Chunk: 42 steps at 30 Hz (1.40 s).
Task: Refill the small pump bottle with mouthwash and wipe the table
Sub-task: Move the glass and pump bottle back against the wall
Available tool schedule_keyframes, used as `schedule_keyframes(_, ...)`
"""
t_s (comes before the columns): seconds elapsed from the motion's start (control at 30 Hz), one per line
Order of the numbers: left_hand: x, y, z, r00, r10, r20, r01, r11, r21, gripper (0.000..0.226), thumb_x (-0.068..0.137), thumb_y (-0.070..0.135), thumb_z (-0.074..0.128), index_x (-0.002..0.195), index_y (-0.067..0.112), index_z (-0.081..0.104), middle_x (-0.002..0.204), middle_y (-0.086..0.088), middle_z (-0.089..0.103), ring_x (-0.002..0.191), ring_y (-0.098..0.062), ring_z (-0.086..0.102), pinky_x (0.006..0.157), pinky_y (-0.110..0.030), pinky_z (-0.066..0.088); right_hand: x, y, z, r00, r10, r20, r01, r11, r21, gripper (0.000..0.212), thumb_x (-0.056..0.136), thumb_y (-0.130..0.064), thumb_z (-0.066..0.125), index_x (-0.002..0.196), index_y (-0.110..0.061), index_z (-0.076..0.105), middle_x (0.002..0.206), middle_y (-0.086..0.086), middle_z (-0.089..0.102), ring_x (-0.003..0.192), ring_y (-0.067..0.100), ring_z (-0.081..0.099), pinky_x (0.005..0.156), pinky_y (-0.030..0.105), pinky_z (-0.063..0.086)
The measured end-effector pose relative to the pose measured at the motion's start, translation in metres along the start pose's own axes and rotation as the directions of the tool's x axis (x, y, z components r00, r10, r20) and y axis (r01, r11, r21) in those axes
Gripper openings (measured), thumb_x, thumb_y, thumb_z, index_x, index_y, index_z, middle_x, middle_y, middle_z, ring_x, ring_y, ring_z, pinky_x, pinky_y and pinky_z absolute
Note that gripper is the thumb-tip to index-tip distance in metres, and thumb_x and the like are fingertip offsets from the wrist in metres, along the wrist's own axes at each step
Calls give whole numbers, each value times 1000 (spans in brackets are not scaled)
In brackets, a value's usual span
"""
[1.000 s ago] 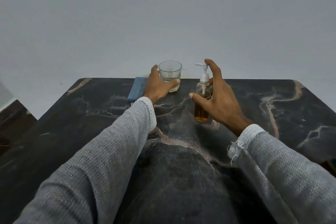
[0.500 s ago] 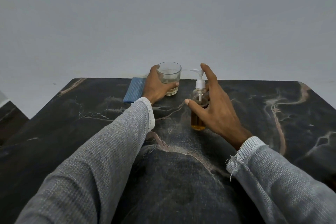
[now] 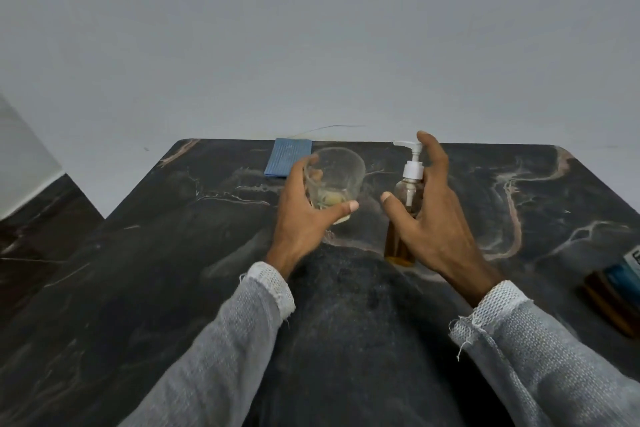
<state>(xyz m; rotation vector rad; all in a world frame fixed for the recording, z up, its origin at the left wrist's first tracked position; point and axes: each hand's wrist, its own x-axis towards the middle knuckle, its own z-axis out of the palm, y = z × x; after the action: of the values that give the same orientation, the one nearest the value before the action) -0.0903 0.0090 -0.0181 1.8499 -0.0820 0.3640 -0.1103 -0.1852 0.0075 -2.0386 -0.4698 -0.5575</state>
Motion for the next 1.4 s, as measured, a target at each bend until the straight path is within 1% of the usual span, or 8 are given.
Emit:
schedule_keyframes(0.3,-52,-3,-2,998,53,-34,-54,998,-27,91,61,35,89,137,29,40,131,6,53,122,-7,51,100,-37,50,-35,-37,5,991,21,134,0,988,-154,73,89,-30,64,143,-39,16,74,-16,58,64,-1,61,52,8,42)
schedule_keyframes(0.53,-52,-11,0,995,94,-43,-94,995,16,92,62,33,87,140,27,38,135,6,50,124,-8,49,101,-35,50,-36,-48,16,972,-1,233,79,942,-327,83,85,-31,61,147,-39,6,84,-10,60,59,1,51,55,26,46)
schedule_keyframes(0.63,-53,-11,-1,995,95,-43,-95,995,8,94,60,46,83,140,30,38,134,8,50,123,-5,50,99,-33,51,-34,-51,18,972,11,235,73,936,-345,78,82,-31,61,143,-38,12,93,-3,67,64,11,58,61,35,53)
schedule_keyframes(0.73,-54,-10,-1,995,89,-33,-89,996,-7,97,56,58,75,141,30,37,135,7,50,125,-7,50,99,-36,51,-32,-54,21,975,-1,222,78,937,-340,74,82,-29,60,140,-36,15,87,-3,66,64,16,60,60,36,53)
schedule_keyframes(0.87,-53,-13,-2,995,96,-31,-96,995,-7,99,57,60,74,143,27,36,137,5,50,126,-9,49,99,-40,51,-30,-56,23,976,-13,219,90,934,-346,72,82,-28,58,140,-33,16,80,-5,63,60,13,59,58,34,50)
schedule_keyframes(1.13,-52,-14,-4,993,115,-26,-116,993,-23,93,55,63,75,136,38,37,129,18,47,120,1,49,95,-23,49,-27,-52,25,985,-64,162,116,934,-337,52,85,-27,60,124,-31,26,69,-9,58,52,6,56,46,25,45)
schedule_keyframes(1.3,-52,-14,-4,991,132,-26,-132,991,-19,91,56,63,76,135,42,36,127,21,46,120,2,49,93,-19,46,-24,-49,24,988,-40,152,88,942,-324,63,85,-28,64,131,-33,22,72,-16,56,54,4,58,47,21,49)
schedule_keyframes(1.4,-52,-14,-4,990,138,-26,-139,990,-18,92,56,63,76,136,41,36,129,18,47,120,2,49,93,-16,45,-24,-48,21,989,-42,145,87,944,-319,60,85,-28,65,129,-32,24,72,-12,59,54,5,59,47,21,50)
